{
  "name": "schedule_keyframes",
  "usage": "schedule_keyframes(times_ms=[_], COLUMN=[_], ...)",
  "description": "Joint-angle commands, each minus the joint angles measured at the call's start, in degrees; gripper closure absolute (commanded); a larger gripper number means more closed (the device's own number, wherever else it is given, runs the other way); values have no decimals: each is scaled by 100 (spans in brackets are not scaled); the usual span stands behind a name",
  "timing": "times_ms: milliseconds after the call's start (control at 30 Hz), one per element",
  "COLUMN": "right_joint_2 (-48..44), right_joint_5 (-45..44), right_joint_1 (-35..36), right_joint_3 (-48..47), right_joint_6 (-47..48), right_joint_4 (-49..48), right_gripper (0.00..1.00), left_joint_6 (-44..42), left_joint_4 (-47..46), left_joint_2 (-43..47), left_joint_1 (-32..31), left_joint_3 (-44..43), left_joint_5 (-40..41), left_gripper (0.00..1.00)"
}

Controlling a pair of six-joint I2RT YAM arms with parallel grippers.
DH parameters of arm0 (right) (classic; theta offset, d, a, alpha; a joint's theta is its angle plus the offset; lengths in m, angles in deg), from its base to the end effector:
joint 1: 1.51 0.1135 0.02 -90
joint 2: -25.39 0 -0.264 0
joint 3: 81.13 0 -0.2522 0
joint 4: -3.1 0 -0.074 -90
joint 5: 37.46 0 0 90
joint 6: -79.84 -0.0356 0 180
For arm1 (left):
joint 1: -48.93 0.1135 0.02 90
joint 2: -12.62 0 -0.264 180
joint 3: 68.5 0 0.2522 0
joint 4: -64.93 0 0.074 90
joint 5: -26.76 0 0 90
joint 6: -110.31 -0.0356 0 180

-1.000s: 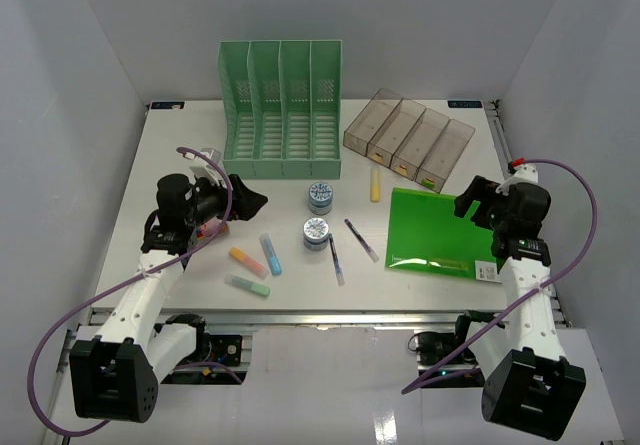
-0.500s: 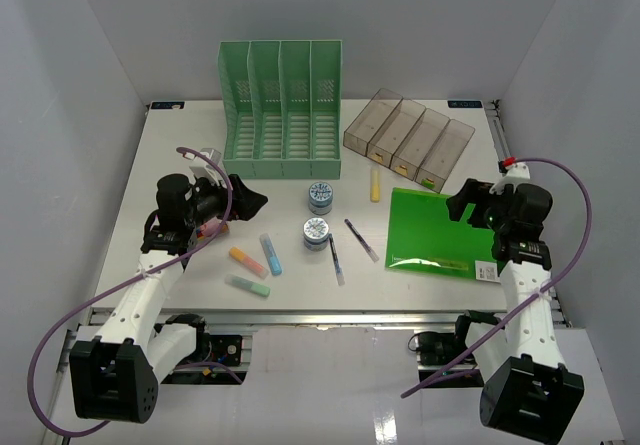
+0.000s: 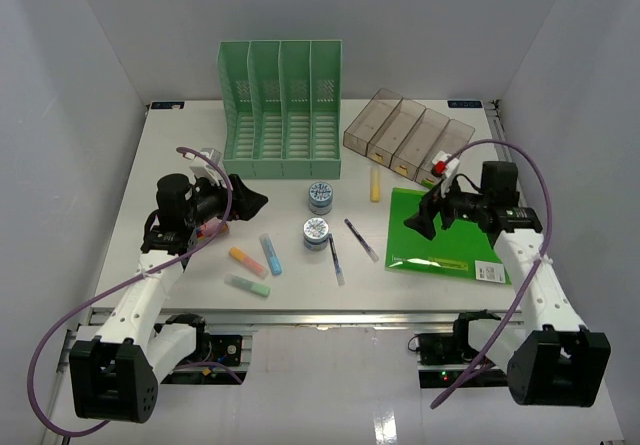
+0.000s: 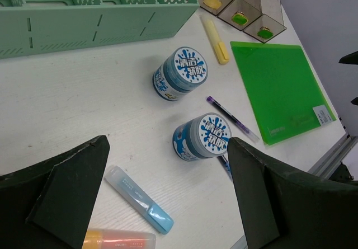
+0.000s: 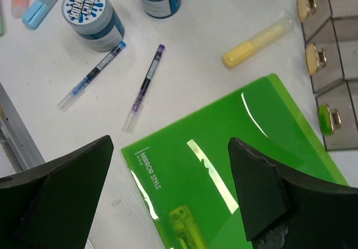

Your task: Organize the desk

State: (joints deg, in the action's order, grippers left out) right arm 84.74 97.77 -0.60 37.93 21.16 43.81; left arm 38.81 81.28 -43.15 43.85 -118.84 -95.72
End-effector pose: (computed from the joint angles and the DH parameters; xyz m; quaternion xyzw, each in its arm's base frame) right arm 0.2140 0.0287 0.2851 -0.3901 0.7550 0.2311 0.4737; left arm 0.2166 -0.0384 0.2693 0.0629 0.8078 -0.3367 0.4797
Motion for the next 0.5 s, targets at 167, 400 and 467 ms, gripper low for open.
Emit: schedule_keyframes(times_ms=[167, 400, 467], right_joint_2=[1550, 2620, 2922], right_joint_5=[-2516, -2763, -2981], right_joint_1=[1950, 2632, 2874], right_joint_3=[-1253, -2063, -2379], right_joint_6=[-1683, -2501, -2700], right_joint_4=[-902, -1115, -1065], right_gripper=[9, 8, 9], left_joint_6=[-17, -67, -74], left_joint_4=[7, 49, 49], left_joint_2=[15, -5, -12], left_joint_1=[-54, -54, -54], left_joint_3=[-218, -236, -244], left_joint_5=[-23, 66, 59], left_gripper=[2, 2, 2])
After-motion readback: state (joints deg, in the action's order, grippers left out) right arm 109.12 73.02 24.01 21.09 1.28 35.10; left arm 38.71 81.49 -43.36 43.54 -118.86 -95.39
